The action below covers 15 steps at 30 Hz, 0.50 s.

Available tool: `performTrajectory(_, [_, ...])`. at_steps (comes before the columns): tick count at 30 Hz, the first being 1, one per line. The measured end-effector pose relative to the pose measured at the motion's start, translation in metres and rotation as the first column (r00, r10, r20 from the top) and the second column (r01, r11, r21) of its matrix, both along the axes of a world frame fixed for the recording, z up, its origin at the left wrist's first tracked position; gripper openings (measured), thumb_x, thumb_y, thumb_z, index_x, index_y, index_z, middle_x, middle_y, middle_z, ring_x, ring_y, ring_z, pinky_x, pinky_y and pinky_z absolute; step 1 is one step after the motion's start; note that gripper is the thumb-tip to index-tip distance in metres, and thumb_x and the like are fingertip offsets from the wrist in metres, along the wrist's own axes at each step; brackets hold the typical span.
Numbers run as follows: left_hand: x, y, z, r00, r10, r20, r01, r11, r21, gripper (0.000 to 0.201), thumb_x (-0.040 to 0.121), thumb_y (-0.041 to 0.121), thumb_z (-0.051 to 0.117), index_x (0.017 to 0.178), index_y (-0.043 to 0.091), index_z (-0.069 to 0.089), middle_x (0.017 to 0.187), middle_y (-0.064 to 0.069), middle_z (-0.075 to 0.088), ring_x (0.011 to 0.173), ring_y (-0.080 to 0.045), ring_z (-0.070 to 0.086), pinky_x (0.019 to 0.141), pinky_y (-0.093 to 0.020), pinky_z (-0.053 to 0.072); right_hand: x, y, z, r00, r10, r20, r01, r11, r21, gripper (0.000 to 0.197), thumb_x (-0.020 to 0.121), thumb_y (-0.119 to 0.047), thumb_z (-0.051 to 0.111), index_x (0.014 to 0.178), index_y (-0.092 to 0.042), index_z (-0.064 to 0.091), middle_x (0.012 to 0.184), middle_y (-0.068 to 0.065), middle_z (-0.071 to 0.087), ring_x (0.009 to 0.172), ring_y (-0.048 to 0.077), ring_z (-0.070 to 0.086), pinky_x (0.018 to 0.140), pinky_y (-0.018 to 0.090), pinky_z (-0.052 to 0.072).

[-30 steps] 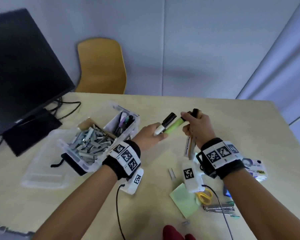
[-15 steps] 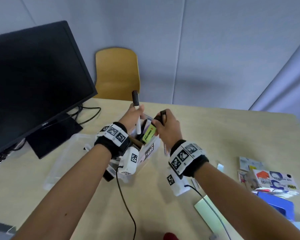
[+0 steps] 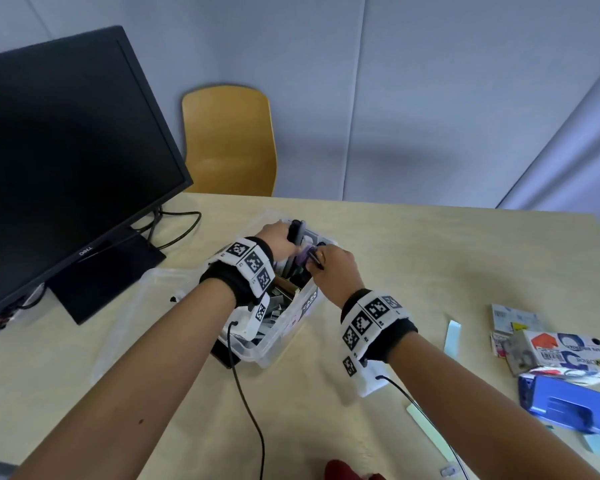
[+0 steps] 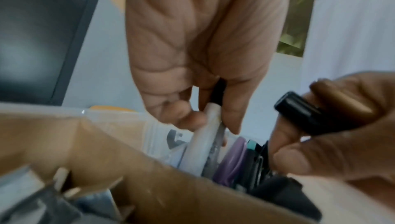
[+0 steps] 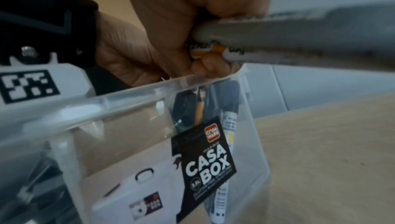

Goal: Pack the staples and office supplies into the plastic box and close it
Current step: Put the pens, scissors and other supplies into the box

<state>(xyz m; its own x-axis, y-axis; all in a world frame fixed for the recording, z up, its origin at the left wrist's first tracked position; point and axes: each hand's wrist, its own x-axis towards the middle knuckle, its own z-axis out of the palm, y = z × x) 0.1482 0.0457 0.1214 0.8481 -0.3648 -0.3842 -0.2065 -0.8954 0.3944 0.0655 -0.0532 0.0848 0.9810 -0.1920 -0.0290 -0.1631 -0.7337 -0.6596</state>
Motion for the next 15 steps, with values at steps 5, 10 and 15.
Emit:
performTrajectory(5, [-0.003, -0.01, -0.001, 0.993, -0.115, 0.006, 0.112, 0.978, 0.176, 0.036, 0.086, 0.018, 0.066, 0.114, -0.001, 0.055, 0.116, -0.018, 0.06, 0.107, -0.031, 0.059, 0.087, -0.034, 0.047, 0.001, -0.02, 0.0, 0.926, -0.371, 0.067, 0.288, 0.81, 0.51, 0.028, 0.093, -0.02, 0.052, 0.068, -0.007, 0.049, 0.059, 0.004, 0.051, 0.051, 0.017, 0.05, 0.055, 0.029, 0.043])
performTrajectory(10, [-0.004, -0.014, 0.0, 0.979, -0.192, 0.074, 0.162, 0.941, 0.296, 0.037, 0.083, 0.019, 0.07, 0.112, 0.0, 0.056, 0.116, -0.018, 0.061, 0.106, -0.032, 0.061, 0.089, -0.034, 0.049, 0.005, -0.033, 0.022, 0.806, -0.567, 0.169, 0.312, 0.65, 0.692, 0.037, 0.096, -0.025, 0.046, 0.062, -0.012, 0.053, 0.062, -0.003, 0.053, 0.059, 0.009, 0.05, 0.06, 0.022, 0.041])
performTrajectory(15, [-0.006, -0.018, -0.009, 0.978, -0.206, 0.041, 0.181, 0.925, 0.334, 0.038, 0.089, 0.012, 0.061, 0.123, -0.002, 0.052, 0.109, -0.016, 0.061, 0.098, -0.031, 0.061, 0.084, -0.032, 0.05, 0.014, -0.027, 0.034, 0.784, -0.566, 0.253, 0.24, 0.654, 0.718, 0.032, 0.098, -0.024, 0.043, 0.073, -0.004, 0.05, 0.057, -0.003, 0.042, 0.047, 0.002, 0.042, 0.048, 0.013, 0.033])
